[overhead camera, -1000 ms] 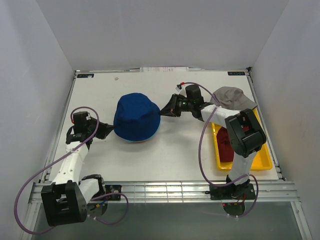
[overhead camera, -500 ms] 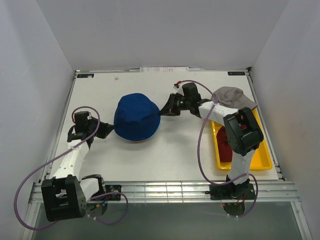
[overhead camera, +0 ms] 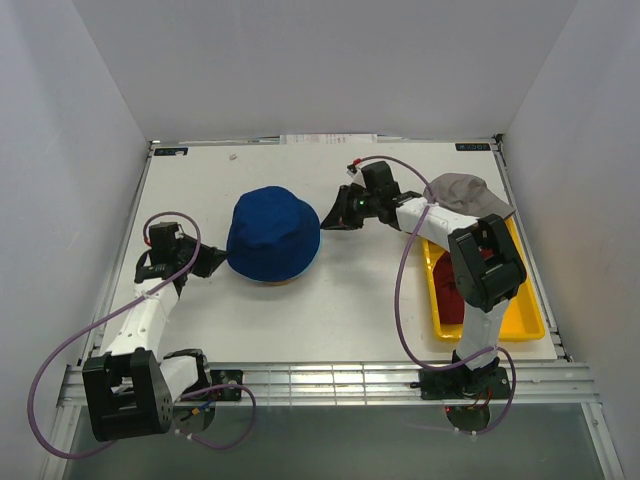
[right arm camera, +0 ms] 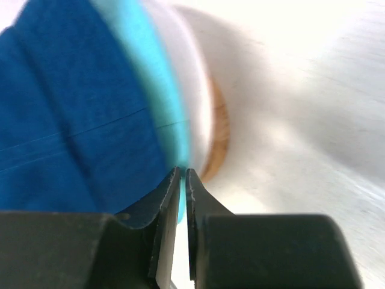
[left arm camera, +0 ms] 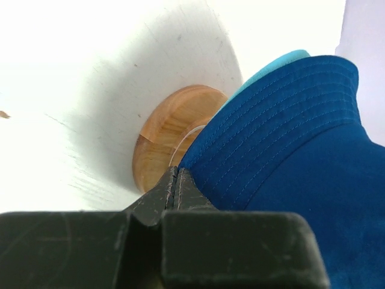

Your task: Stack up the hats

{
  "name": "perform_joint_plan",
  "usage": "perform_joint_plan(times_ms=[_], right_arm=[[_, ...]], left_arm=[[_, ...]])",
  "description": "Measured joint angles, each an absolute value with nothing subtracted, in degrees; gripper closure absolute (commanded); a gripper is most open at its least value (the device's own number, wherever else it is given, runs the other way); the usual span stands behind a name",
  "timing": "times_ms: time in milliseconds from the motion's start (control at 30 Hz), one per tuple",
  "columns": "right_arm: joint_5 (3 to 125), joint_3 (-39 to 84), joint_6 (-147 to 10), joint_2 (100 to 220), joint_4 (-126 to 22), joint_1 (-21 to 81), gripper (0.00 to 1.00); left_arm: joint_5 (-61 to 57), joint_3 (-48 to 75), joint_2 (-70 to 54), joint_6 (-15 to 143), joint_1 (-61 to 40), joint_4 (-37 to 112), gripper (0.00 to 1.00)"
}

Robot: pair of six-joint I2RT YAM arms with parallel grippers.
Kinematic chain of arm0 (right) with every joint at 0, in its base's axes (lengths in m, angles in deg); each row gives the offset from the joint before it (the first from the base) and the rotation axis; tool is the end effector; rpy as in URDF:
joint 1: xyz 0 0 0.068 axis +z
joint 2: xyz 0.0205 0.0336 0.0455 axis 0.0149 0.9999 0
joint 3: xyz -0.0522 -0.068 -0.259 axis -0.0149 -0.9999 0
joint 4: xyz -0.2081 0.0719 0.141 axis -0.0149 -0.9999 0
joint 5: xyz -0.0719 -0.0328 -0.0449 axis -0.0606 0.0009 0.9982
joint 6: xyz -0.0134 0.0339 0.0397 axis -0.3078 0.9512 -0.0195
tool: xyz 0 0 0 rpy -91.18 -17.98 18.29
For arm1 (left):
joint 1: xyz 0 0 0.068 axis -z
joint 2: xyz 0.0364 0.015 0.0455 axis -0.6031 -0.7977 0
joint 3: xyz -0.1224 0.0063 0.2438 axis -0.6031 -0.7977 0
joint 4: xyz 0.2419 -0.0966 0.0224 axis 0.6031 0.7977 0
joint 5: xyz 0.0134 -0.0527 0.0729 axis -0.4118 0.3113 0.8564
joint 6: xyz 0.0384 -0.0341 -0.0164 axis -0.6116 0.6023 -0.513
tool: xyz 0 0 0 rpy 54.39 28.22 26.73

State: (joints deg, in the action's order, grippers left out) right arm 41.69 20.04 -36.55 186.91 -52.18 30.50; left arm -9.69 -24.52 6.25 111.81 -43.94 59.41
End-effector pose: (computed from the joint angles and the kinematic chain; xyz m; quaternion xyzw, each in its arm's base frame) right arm 0.3590 0.2246 0.2136 -0.0478 0.8665 0.4358 0.2385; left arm 0.2122 0.0155 0.2087 -0.4572 0.8000 -0.2779 0.2714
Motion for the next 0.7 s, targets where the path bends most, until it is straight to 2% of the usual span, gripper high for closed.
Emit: perform_joint_plan(times_ms=[33,133,233,267,467,700], right_arm=[[42.8,20.2,-37.0,186.9,-53.1,30.5,0.79],[44.9,20.2,-38.3,186.9,-56.0,30.0,0.74],[46.3,20.8,-39.3,186.9,-58.4,29.7,0.71],[46.7,21.1,-39.6,186.9,-58.9,29.6,0.71],[48.4,23.5,-41.2,186.9,-61.8,29.6,0.68],[50.6,25.9,-43.1,185.2,-65.8,29.6,0.68]], left_arm=[[-9.2,-24.4,6.2,111.5,-43.9,59.9,0.82],[-7.9,-24.3,6.3,110.5,-44.0,61.3,0.64],[-6.2,-24.2,6.3,109.7,-44.1,63.7,0.54],[-5.9,-24.2,6.3,109.5,-44.2,64.2,0.47],[-5.6,-23.0,7.0,108.6,-44.3,66.7,0.34],[-5.5,-18.0,8.9,107.0,-44.3,68.1,0.27]])
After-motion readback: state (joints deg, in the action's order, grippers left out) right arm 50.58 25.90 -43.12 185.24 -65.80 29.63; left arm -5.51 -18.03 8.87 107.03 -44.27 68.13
